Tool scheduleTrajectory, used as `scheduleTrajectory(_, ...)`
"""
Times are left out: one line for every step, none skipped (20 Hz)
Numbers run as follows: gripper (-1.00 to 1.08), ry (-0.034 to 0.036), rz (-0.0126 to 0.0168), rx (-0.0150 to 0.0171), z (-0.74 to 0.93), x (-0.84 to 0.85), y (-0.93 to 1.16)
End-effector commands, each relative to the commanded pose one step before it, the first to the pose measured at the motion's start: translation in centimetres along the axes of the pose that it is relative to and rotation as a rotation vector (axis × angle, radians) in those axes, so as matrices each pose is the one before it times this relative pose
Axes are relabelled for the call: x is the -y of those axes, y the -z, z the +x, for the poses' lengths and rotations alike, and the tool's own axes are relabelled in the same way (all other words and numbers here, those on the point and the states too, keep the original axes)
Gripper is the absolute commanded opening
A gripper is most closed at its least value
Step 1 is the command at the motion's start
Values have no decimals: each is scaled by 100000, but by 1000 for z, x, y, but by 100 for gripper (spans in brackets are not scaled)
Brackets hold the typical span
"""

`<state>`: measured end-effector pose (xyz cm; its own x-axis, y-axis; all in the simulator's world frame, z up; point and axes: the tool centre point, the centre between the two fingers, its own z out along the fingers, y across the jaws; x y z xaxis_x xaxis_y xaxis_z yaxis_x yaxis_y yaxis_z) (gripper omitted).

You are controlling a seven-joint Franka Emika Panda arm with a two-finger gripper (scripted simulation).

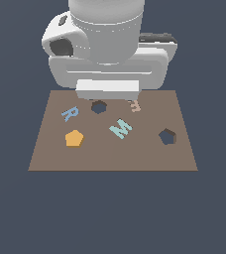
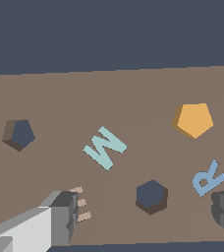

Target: Insert a designated object into the corresponding slot on a board.

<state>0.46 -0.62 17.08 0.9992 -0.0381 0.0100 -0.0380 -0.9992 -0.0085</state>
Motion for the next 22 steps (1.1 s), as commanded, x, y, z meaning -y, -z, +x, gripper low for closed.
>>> scheduleTrajectory(100, 0, 0, 0, 0, -1, 0)
scheduleTrajectory(100, -69, -6, 1, 13, -28, -22)
scheduleTrajectory(100, -138, -8, 4, 37, -44, -66)
scheduleTrajectory(100, -258, -15, 7, 63, -91, -111)
scheduleTrajectory(100, -371, -22, 10, 88, -134, -155)
scheduleTrajectory(100, -472, -28, 13, 113, -169, -199)
scheduleTrajectory(100, -572, -33, 16, 138, -203, -243)
scheduleTrajectory(100, -682, -39, 19, 163, -244, -288)
scheduleTrajectory(100, -784, -44, 22, 188, -280, -332)
scheduleTrajectory(100, -891, -49, 25, 214, -318, -376)
scheduleTrajectory(100, -994, -54, 28, 239, -355, -419)
scheduleTrajectory(100, -1099, -58, 31, 264, -392, -463)
scheduleTrajectory(100, -1204, -61, 34, 289, -429, -506)
scheduleTrajectory(100, -1309, -64, 37, 315, -466, -549)
scheduleTrajectory(100, -1414, -66, 40, 340, -503, -591)
scheduleTrajectory(100, -1519, -66, 44, 366, -540, -633)
scheduleTrajectory(100, -1625, -66, 47, 392, -577, -674)
scheduleTrajectory(100, -1719, -65, 51, 415, -609, -712)
scheduleTrajectory(100, -1680, -59, 50, 406, -594, -694)
scheduleTrajectory(100, -1575, -51, 48, 381, -555, -649)
scheduleTrajectory(100, -1473, -43, 46, 358, -518, -604)
scheduleTrajectory(100, -1372, -34, 44, 335, -481, -558)
